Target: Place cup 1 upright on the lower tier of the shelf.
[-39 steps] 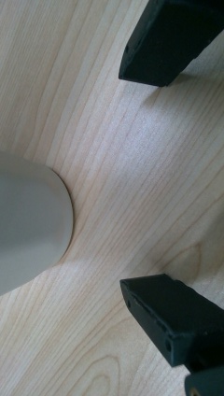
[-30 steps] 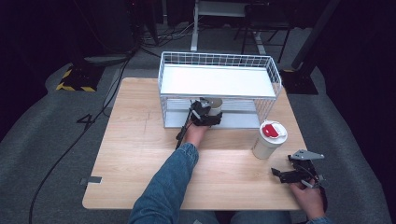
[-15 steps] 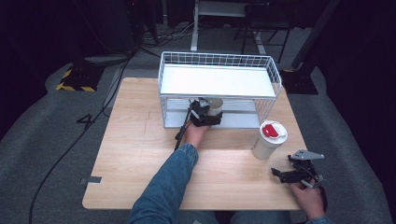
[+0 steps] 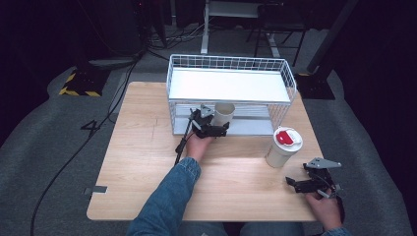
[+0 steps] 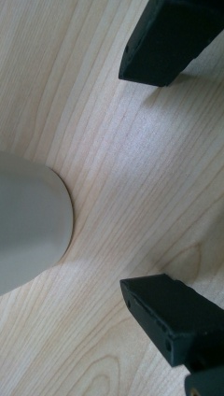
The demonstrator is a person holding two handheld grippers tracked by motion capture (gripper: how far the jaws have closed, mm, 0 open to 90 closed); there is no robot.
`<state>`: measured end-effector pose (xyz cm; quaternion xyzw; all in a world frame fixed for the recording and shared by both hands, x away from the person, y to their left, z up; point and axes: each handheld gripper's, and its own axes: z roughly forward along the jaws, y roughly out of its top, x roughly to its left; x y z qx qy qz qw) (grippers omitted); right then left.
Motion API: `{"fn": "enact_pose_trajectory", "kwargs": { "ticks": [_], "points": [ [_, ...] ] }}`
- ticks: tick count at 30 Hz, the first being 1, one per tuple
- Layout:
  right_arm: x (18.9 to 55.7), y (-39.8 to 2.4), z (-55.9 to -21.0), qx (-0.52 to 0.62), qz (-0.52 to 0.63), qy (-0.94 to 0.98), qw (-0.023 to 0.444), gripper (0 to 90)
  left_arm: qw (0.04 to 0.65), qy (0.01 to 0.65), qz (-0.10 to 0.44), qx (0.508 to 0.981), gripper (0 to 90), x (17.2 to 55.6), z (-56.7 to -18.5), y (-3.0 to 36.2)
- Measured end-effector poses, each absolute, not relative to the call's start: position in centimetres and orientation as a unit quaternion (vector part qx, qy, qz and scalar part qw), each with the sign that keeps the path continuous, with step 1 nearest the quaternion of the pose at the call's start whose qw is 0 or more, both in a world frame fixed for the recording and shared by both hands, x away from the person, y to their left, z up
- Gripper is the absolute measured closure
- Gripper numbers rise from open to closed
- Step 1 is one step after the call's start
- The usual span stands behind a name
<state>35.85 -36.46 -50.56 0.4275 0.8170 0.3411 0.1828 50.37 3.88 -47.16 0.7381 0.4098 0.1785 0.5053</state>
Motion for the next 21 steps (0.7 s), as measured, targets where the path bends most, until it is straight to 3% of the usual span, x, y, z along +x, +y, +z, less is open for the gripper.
{"fn": "enact_pose_trajectory", "kwargs": {
  "ticks": [21],
  "points": [
    [35.9,-36.4,-50.6,0.425,0.342,0.818,0.181,2.4,0.506,0.378,0.178,0.755,0.2,44.1,-43.1,7.4]
  ]
}}
